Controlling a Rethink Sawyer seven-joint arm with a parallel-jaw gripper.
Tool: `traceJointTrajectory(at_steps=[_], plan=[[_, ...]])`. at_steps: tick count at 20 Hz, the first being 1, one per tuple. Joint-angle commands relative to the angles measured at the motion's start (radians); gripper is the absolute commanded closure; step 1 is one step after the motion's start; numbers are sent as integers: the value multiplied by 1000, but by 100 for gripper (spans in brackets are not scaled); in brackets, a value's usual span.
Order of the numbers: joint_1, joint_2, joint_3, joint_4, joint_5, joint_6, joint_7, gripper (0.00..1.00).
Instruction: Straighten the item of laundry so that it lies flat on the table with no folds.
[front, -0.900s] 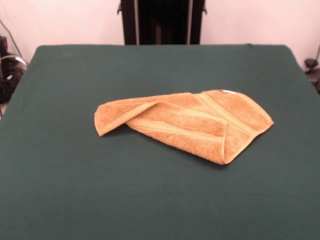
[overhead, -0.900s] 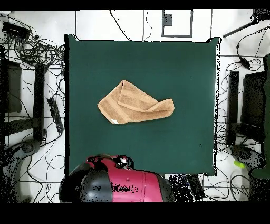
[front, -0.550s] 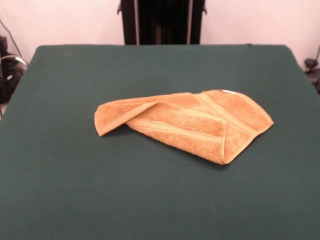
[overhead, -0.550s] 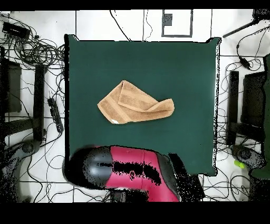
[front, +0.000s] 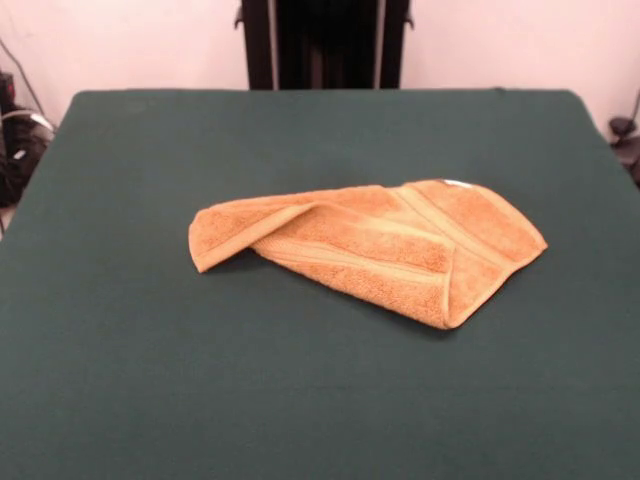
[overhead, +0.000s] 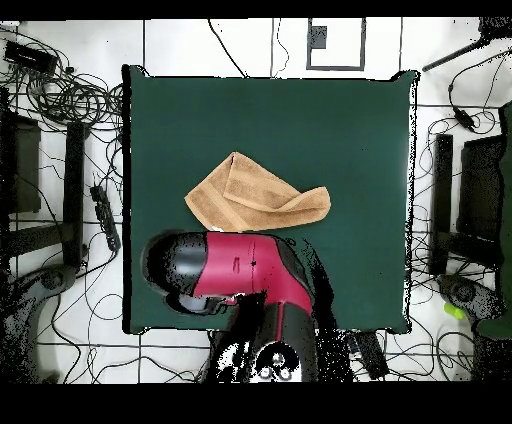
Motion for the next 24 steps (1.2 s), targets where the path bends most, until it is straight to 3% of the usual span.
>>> traceJointTrajectory(at_steps=[1, 7, 12, 16, 24], plan=[[58, 137, 18, -74, -30, 116, 255, 100], [89, 222, 11, -145, -53, 177, 248, 100], [137, 270, -13, -254, -223, 277, 100, 100], [140, 292, -1, -255, -214, 271, 138, 100], [106, 357, 14, -212, -94, 186, 252, 100]])
